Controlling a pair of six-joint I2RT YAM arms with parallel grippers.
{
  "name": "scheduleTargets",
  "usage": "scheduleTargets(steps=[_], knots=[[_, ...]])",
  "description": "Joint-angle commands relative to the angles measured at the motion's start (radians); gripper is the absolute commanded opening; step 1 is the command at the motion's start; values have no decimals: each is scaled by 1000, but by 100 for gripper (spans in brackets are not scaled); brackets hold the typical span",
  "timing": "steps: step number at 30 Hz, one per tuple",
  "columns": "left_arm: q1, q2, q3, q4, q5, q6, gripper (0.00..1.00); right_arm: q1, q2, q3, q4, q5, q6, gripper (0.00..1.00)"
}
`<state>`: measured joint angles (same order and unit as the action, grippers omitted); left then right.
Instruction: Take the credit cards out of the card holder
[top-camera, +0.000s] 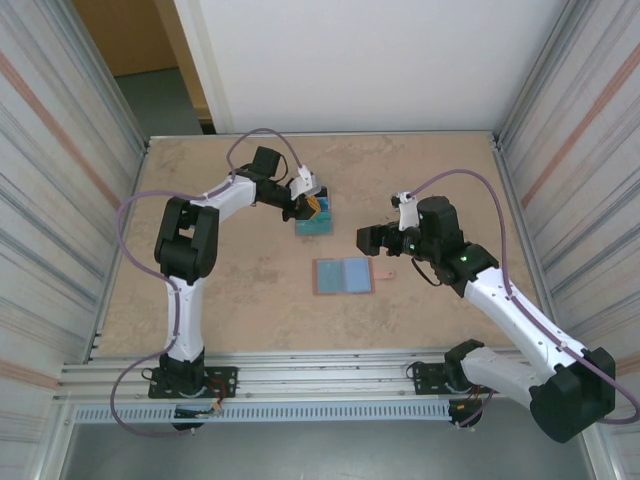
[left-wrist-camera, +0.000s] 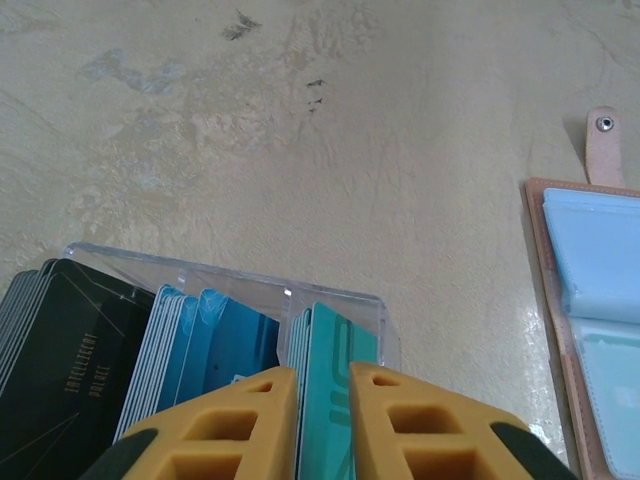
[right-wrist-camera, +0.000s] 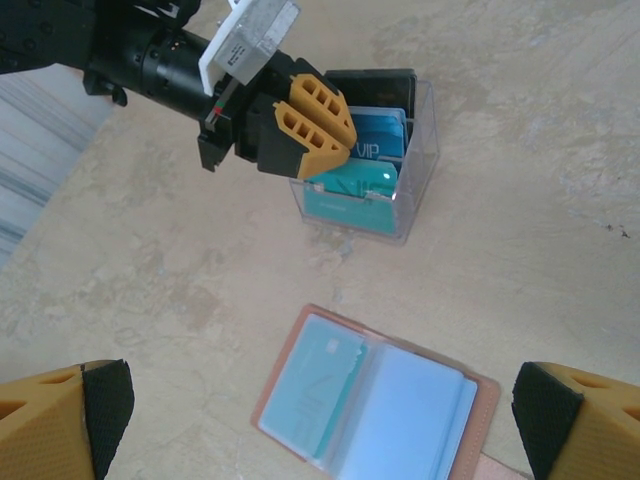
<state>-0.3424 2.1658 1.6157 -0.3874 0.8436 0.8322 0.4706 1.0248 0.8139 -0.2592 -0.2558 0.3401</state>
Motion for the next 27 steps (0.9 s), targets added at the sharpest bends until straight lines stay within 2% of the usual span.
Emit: scheduleTargets(steps=[1,9,16,18,21,24,27], knots=[[-8,-4,21,0,-4,-16,20,-4,-24,5,-15,28,-2,98],[-9,-165,-66,113,-73,-104,21,17,-4,16,-41,65,31,98],[-9,-368,-271,308,-178,-294,22,86,54,23,-73,153,46,99],[-10,-439,-360,381,-229,-370,23,113,84,34,-96,193,50,95],[-13,-552,-508,487,-329,-484,35,167,146,63,-137,255,55,90],[-30,-661,-651,555,-425,-558,55,229,213,98,-166,297,59,85],[-67,-762,-766,575,-587,-644,77,282,292,140,-186,316,62,75]])
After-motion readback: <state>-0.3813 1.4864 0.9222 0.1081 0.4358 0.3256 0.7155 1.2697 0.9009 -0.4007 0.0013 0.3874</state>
